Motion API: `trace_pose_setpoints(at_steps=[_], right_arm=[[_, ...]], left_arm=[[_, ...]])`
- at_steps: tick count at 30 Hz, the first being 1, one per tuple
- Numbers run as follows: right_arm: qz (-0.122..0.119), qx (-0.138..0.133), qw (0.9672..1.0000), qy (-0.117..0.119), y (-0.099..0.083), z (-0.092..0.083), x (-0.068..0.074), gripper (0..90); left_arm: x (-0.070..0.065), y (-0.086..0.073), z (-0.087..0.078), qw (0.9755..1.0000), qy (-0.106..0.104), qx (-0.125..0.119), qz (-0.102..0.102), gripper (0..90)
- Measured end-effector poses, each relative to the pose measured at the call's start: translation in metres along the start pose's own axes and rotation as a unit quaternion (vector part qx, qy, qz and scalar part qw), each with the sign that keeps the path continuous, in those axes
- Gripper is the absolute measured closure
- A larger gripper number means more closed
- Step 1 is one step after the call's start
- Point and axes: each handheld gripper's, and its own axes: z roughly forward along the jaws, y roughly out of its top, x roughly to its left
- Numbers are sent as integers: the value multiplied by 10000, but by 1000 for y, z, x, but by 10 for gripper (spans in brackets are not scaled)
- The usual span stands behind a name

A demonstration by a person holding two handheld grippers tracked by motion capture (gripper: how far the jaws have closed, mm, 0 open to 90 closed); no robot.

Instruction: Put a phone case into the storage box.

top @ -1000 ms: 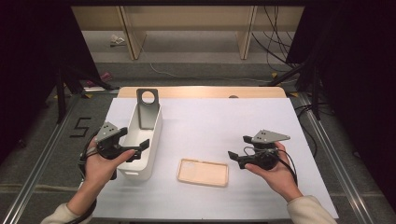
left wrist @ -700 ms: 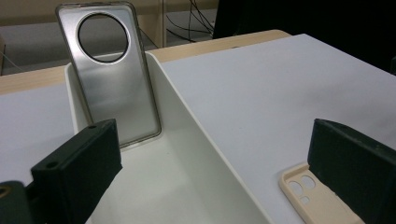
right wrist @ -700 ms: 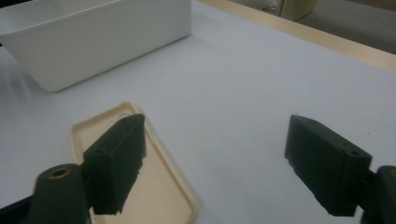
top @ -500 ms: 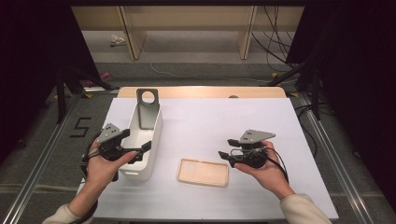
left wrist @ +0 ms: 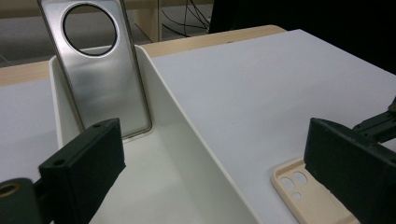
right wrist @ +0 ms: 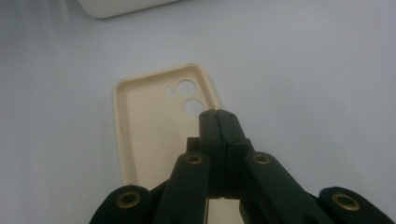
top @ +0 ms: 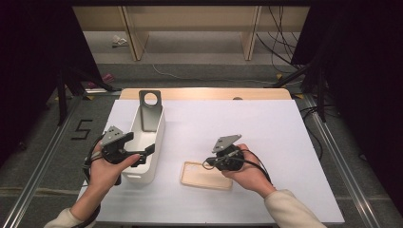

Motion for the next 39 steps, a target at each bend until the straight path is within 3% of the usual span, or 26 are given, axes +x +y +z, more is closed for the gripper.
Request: trace_pose_setpoints(at_steps=[7, 15, 21, 32, 39], right_arm=[[-247, 497, 9984, 76, 13, 36, 7, 900], [-315, 716, 9969, 93, 18, 56, 10, 900], [-307, 761, 9966, 10, 19, 62, 9, 900], [-54, 788, 9966, -214, 16, 62, 1, 900], [291, 819, 9953, -420, 13, 56, -9, 900]], left_arm=[[0, 0, 0, 10000, -16, 10, 8, 49], [0, 0, 1, 10000, -18, 18, 18, 51], [-1, -1, 1, 10000, -18, 21, 28, 54], [-2, -1, 1, 10000, -43, 28, 40, 56], [-2, -2, 2, 10000, -52, 45, 60, 58]])
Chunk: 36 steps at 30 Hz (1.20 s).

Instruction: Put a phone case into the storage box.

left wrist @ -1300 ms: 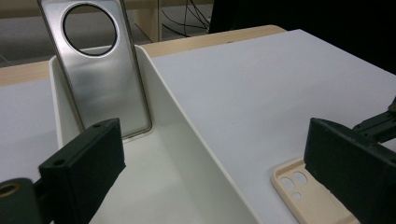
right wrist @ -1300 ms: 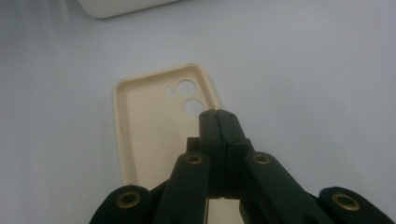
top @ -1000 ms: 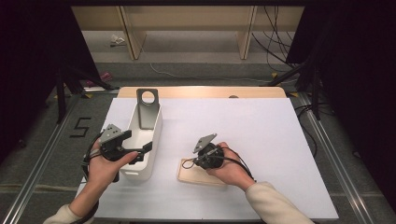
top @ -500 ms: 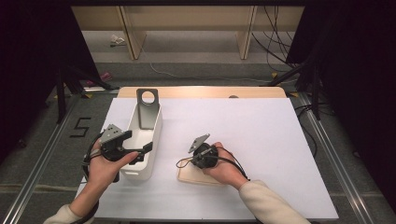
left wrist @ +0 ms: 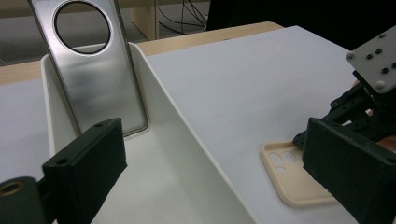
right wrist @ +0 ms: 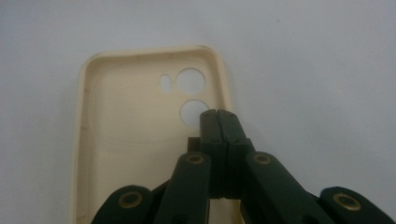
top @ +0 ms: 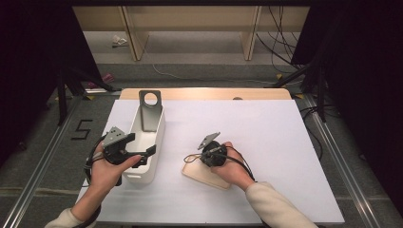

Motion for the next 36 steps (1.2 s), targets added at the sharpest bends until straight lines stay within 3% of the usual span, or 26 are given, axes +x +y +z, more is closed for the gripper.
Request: trace_pose_setpoints(at_steps=[13, 26, 36], right_arm=[[526, 63, 9980, -358, -13, -8, -29, 900], [1083, 121, 9922, -601, -26, -23, -54, 900], [1192, 281, 9896, -757, -31, -28, -60, 900]], left_arm=[[-1, 0, 1, 10000, -22, 15, 12, 60], [-3, -1, 1, 10000, -43, 18, 20, 62], [-4, -2, 2, 10000, -54, 30, 39, 63]])
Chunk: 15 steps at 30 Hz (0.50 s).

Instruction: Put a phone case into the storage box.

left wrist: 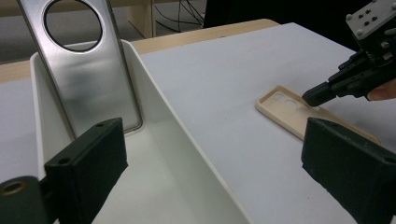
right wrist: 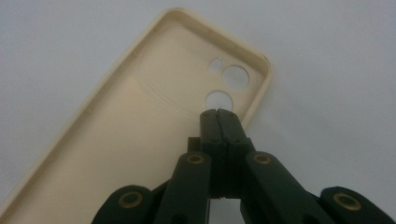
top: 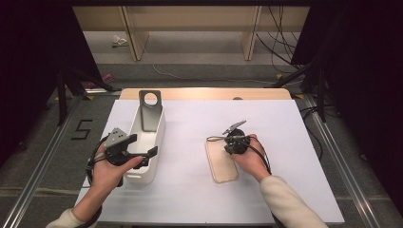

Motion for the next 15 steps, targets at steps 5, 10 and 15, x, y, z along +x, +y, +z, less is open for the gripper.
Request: trace_pose_setpoints(at_steps=[5, 10, 15], right_arm=[[91, 102, 9999, -89, -1, -2, -3, 900], [217, 194, 9994, -159, -3, -4, -6, 900], [289, 245, 9990, -238, -4, -5, -9, 900]], left_arm=[[0, 0, 0, 10000, -5, 7, 6, 64], [-1, -1, 1, 10000, -16, 19, 12, 64], [-1, 0, 1, 10000, -23, 12, 14, 65]])
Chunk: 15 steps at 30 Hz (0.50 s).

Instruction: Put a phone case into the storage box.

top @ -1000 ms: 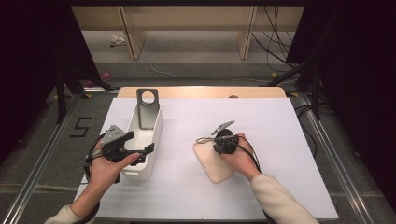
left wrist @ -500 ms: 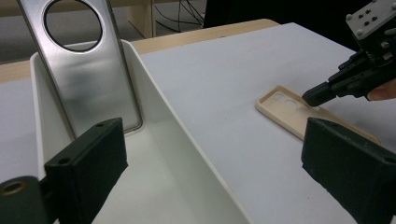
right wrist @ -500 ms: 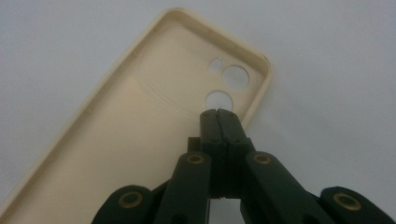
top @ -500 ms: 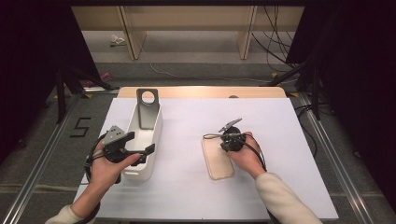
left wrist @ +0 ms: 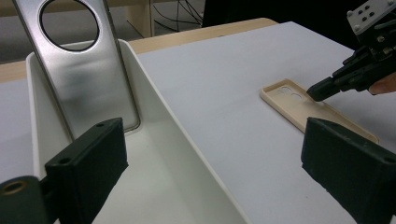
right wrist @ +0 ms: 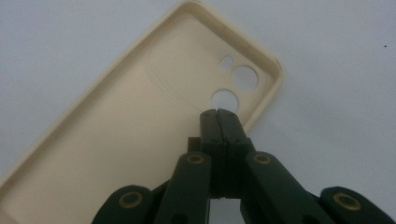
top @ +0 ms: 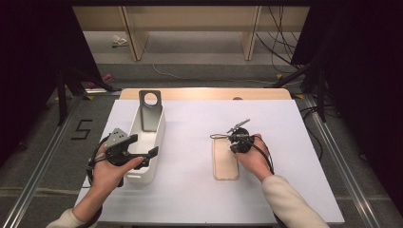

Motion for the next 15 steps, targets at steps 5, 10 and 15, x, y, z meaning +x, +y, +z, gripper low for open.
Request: trace_pose_setpoints(at_steps=[5, 10, 15], right_arm=[[22, 32, 10000, -34, 0, 0, -1, 900], [70, 105, 9998, -121, -1, -1, -1, 900], [140, 176, 9996, -161, -1, -2, -2, 900]], left_arm=[[0, 0, 0, 10000, 3, 3, -4, 67], [0, 0, 0, 10000, -2, 7, 1, 67], [0, 0, 0, 10000, -2, 1, -3, 68]])
